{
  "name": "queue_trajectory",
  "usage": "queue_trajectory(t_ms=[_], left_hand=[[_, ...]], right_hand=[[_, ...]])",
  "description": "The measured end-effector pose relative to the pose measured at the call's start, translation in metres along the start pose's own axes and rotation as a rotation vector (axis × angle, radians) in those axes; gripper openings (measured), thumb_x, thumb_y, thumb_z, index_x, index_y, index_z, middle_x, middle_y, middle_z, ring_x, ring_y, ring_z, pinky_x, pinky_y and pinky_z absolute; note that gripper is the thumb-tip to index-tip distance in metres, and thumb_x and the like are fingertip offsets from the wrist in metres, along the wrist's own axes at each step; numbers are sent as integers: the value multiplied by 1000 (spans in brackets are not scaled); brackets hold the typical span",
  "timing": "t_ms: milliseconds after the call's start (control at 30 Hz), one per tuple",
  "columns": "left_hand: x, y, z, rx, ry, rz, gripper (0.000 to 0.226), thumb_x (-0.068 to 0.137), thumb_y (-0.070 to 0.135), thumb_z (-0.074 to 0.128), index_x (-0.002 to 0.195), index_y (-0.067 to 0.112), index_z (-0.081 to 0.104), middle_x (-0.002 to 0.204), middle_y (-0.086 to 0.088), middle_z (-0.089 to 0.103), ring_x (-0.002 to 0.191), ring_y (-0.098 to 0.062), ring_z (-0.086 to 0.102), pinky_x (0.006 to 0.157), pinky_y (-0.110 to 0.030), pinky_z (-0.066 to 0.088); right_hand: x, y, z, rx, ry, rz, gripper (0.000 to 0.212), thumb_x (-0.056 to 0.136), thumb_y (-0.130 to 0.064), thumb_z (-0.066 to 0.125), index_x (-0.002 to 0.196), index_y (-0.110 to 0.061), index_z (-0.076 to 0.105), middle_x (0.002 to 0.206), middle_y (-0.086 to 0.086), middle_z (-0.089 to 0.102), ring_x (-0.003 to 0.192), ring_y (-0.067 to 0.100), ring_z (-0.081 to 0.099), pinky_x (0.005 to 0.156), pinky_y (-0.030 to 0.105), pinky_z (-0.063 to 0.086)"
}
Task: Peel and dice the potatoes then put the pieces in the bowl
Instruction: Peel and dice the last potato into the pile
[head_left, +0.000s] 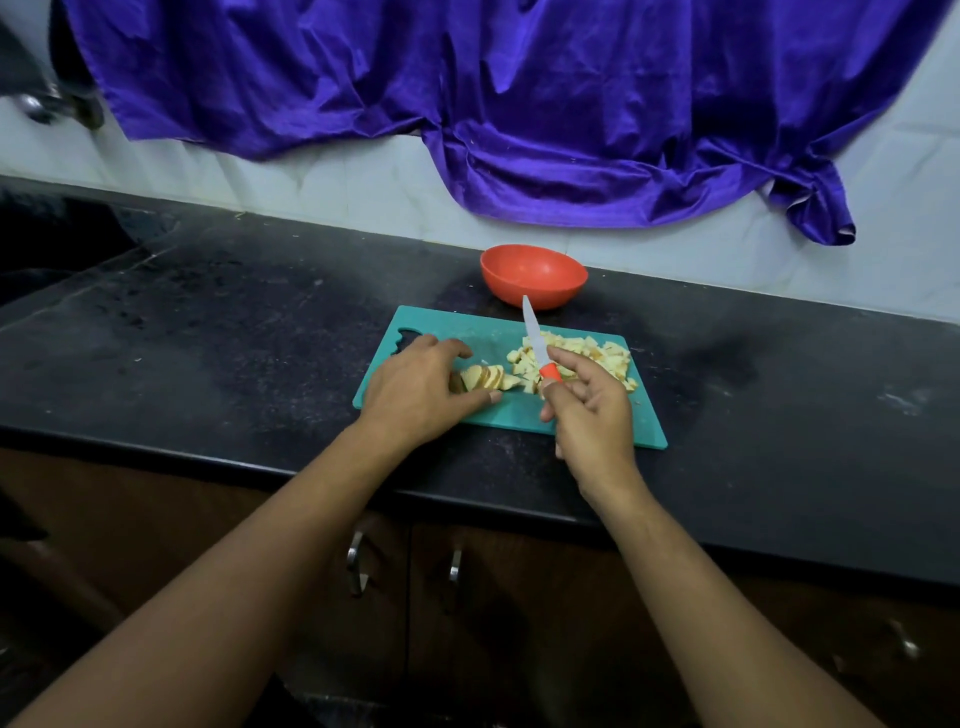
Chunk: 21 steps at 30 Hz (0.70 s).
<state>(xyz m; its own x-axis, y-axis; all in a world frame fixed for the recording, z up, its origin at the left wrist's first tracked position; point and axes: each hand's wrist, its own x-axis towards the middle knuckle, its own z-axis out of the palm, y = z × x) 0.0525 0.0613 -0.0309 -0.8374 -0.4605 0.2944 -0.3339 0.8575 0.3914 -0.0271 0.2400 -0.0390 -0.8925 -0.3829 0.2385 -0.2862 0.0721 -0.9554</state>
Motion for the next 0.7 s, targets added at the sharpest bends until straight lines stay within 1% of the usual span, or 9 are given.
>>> queue_trajectory(t_ms=[67,133,200,267,367,500,567,633,700], left_hand=[[6,13,1,61,-37,5,75,79,76,65,140,35,53,127,0,54,111,-26,62,88,-42,53],[12,24,3,113,-66,5,74,80,75,65,142,37,51,131,0,51,116,-27,60,87,-41,49],[17,32,7,155,-71,-8,72,80,77,63,140,38,54,131,-1,51,119,-27,57,87,-41,49],[20,38,11,195,-66,-32,70,79,82,59,133,38,59,127,-2,52,120,-27,55,87,-42,49],[22,44,16,230,-45,-67,68,80,83,56,127,34,63,125,-4,54,121,-28,52,87,-42,48],[19,49,19,229,12,-74,59,87,74,54,125,30,65,124,-5,56,120,-28,50,84,-42,49],[16,48,19,190,34,-69,52,89,70,56,122,31,67,122,-4,58,119,-28,50,84,-42,49],[13,44,18,138,59,-56,44,91,63,59,120,31,69,120,-3,60,117,-27,52,83,-42,49],[12,39,17,84,83,-36,36,94,52,60,120,30,71,117,-3,62,113,-26,54,83,-42,51]], right_hand=[[1,0,-1,22,-6,-4,40,102,-8,59,135,-28,65,63,0,62,45,10,45,41,27,39],[1,1,0,21,-18,-14,39,102,-8,59,133,-31,64,63,-1,62,47,9,46,42,27,39],[1,0,0,28,-27,-21,39,102,-8,59,131,-33,64,62,-2,62,47,9,46,43,27,39],[2,1,0,44,-29,-27,39,101,-7,60,129,-34,64,62,-2,62,47,8,47,43,26,39],[3,3,0,45,-28,-26,39,101,-7,60,132,-30,65,62,-3,62,49,6,48,45,24,39],[4,4,-1,33,-26,-25,39,102,-9,60,136,-28,64,63,-3,63,50,3,51,47,21,40],[4,5,-1,29,-27,-27,39,101,-9,61,136,-28,63,64,-2,64,49,4,50,46,22,40],[5,5,-1,25,-29,-24,40,101,-9,61,136,-28,63,63,-2,64,49,7,49,46,25,40],[4,5,-1,19,-28,-21,40,101,-9,60,136,-27,63,63,-3,64,49,5,50,46,23,40]])
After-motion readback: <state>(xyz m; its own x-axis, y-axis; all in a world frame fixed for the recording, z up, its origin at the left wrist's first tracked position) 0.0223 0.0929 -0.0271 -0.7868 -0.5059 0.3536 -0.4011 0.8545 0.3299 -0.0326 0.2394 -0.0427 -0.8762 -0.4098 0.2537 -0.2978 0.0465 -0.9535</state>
